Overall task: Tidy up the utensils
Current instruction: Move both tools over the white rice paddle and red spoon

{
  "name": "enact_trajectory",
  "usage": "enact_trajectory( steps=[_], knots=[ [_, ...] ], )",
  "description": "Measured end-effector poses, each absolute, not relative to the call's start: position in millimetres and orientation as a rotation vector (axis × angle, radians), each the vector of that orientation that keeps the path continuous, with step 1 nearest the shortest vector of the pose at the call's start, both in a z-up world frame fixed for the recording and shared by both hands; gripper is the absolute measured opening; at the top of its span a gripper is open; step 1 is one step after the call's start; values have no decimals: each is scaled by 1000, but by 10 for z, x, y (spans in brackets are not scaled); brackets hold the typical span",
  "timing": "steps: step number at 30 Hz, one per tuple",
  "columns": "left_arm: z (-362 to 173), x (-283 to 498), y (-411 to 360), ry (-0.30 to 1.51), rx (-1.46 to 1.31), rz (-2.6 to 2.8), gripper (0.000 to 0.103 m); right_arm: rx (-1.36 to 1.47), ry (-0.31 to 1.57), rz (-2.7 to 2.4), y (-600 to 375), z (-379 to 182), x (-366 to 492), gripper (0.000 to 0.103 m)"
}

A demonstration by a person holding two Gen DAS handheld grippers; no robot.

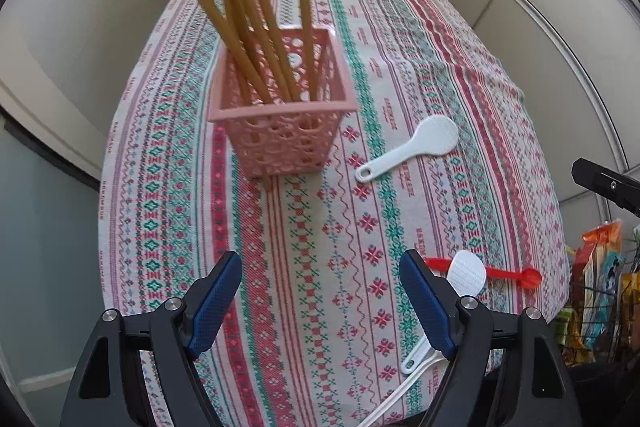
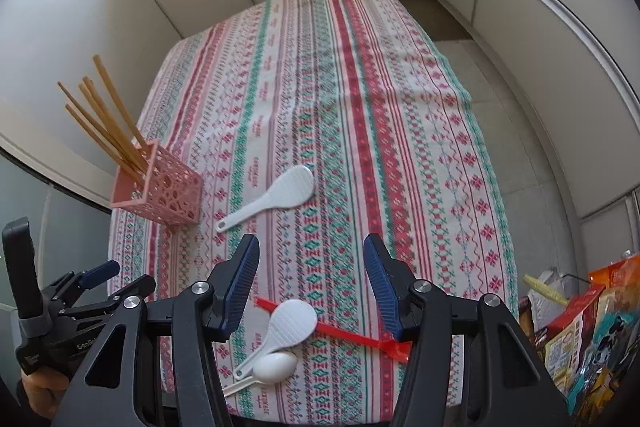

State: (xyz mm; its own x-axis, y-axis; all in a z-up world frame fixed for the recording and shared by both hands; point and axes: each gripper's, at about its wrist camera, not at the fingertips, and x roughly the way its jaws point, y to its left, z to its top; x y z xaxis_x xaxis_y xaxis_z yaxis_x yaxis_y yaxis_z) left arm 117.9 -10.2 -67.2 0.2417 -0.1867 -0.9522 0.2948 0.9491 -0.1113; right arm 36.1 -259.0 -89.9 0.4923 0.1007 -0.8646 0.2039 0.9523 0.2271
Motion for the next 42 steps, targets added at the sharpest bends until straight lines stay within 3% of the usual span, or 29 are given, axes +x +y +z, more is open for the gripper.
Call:
enact_trajectory(
  steps=[14,22,25,27,33,42],
  knots=[
    [-1136,913,-1188,1441,256,-616,78,452,1291,-165,-3186,-1515,73,57],
    [-1358,836,-1510,1487,348,-617,54,583,1383,-169,-3452,-1866,-47,56],
    [-1356,841,-1575,1476,356,-603,48,643,1408,-156,-3502,-1966,-94,50],
    [-1370,846,-1643,1473,361,-600,48,668,1436,-145,-3502,-2045,-115,42],
    [-1390,872,-1897,1450,377,-596,47,681,1502,-121,-3462,-2188,-153,33],
    [-1147,1040,-1753,1365,303,-548,47,683,1528,-126,-3467,-2251,-278,31]
  ],
)
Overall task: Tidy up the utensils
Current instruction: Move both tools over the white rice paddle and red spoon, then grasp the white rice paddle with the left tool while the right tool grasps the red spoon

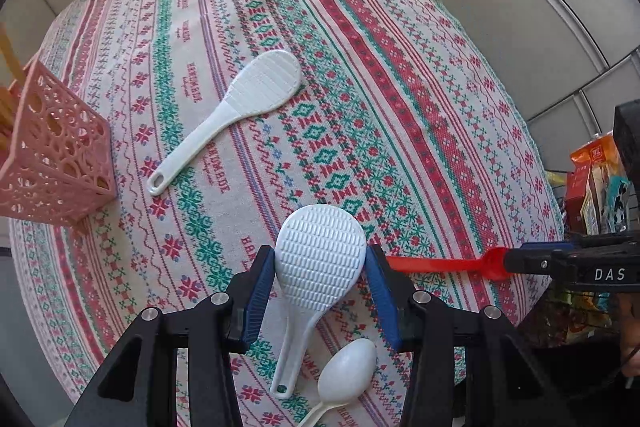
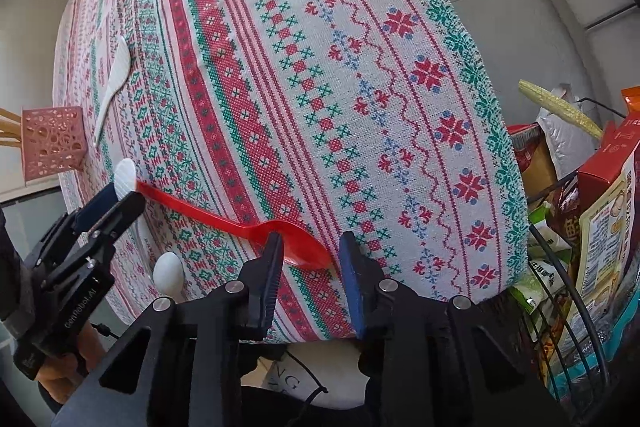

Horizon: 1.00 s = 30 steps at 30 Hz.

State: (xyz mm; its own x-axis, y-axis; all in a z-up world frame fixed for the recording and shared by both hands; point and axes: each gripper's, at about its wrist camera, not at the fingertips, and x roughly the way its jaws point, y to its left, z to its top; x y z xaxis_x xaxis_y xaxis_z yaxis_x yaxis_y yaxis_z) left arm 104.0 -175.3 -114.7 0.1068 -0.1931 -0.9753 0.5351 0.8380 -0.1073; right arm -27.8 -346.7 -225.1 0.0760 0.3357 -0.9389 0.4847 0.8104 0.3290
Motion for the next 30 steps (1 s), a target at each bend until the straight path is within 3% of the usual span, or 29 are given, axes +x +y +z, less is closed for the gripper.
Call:
enact_trajectory(
  steps=[4,9,30],
  knots=[
    [-1030,1116,-1631,1316,270,-519,47,663,1551,-126,-3468,-2280,-342,30],
    [-913,1115,-1352,1261,219,-520,47,716,1572,-81,-3402,-2388,-369,18],
    [-633,1173,-781,1174,96,-468,47,1062,1379,-83,-3764,-2440,-121,13]
  ],
)
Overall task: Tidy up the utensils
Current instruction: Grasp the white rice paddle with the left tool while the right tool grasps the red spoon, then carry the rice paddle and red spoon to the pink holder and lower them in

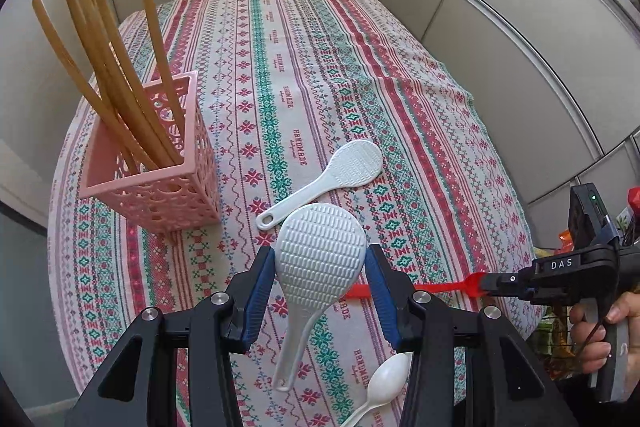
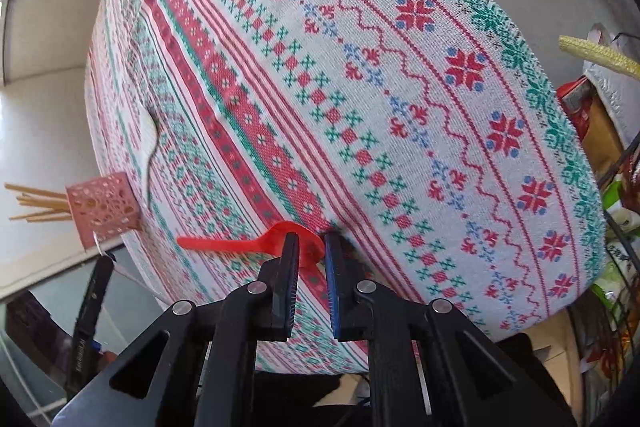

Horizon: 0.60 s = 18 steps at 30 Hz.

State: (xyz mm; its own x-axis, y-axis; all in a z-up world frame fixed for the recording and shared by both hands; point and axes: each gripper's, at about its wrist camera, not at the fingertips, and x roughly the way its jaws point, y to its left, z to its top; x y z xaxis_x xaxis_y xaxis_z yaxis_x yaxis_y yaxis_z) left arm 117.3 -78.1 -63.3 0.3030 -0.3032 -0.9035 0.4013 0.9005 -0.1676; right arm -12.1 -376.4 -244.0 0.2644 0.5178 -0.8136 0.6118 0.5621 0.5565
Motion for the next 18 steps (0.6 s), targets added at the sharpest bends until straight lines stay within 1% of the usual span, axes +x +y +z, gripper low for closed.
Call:
enact_trajectory(
  steps=[2,4,11,15,18],
  knots=[
    [-624,1185,-766,1169,90,-464,47,1102,1350,-76,-3814,-2459,-115,11],
    [-614,1199,-757,1162,86,-458,47,1127,1327,-73,-3867,-2471,-52,6],
    [-500,1255,-638,1099,34,-438,47,1052,1213,-70,-3853,-2305,179,4],
    [-333,1278,-529,1026,-33,-456,47,932,1144,-52,-3751,-2011,279,3],
    [-165,1283,-416,958,-95,-473,47,762,1076,-69,-3611,-1678,323,3]
  ],
)
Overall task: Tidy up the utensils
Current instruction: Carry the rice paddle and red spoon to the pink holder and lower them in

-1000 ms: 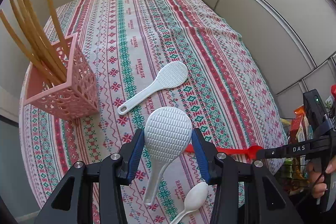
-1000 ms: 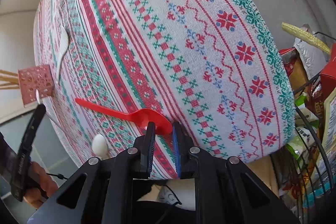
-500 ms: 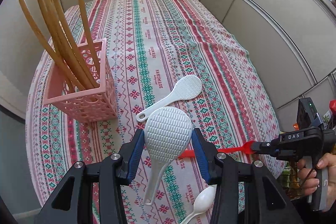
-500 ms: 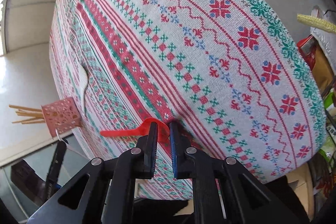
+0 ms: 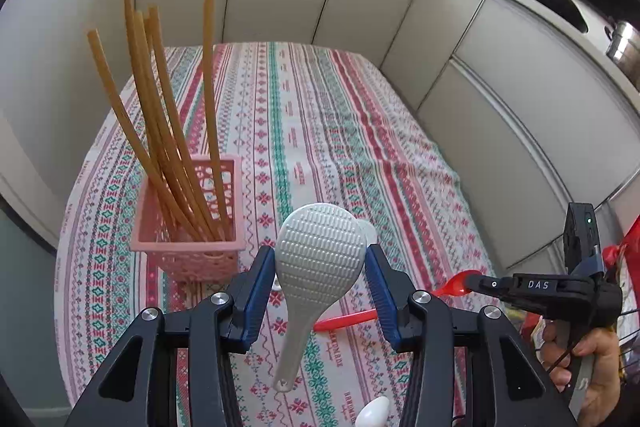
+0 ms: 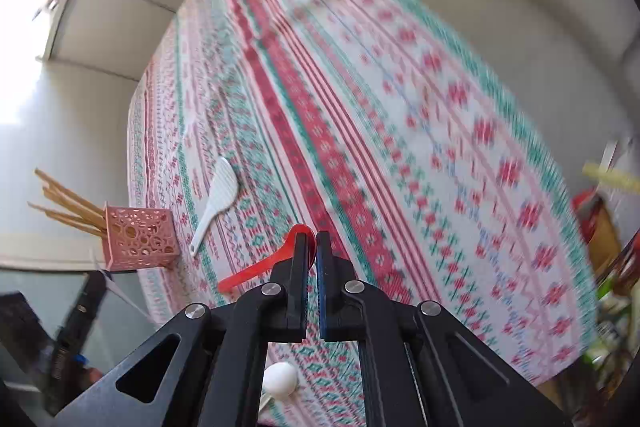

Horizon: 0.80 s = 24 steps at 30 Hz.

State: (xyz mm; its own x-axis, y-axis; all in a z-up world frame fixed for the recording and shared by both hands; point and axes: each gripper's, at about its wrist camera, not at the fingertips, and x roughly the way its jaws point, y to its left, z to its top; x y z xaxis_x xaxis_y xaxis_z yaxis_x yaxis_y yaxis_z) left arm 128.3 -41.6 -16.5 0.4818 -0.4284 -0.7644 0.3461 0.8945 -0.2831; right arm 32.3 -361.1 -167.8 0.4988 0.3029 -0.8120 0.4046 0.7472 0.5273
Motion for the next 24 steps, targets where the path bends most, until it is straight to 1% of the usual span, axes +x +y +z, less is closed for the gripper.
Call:
enact_trajectory(
  steps=[6,12,17,24],
  knots=[
    [180,1250,-152,786,-196,-464,47,623,918,-18,-3344,-1171,316,2],
    [393,1252,127,592,-285,-393,47,562,782,24,-3090,-838,357,2],
    [330,1409,235,534,-329,-337,47,524,722,62,-2950,-652,328,2],
    [115,1675,201,498,-300,-290,47,513,712,67,-2932,-638,379,2]
  ],
)
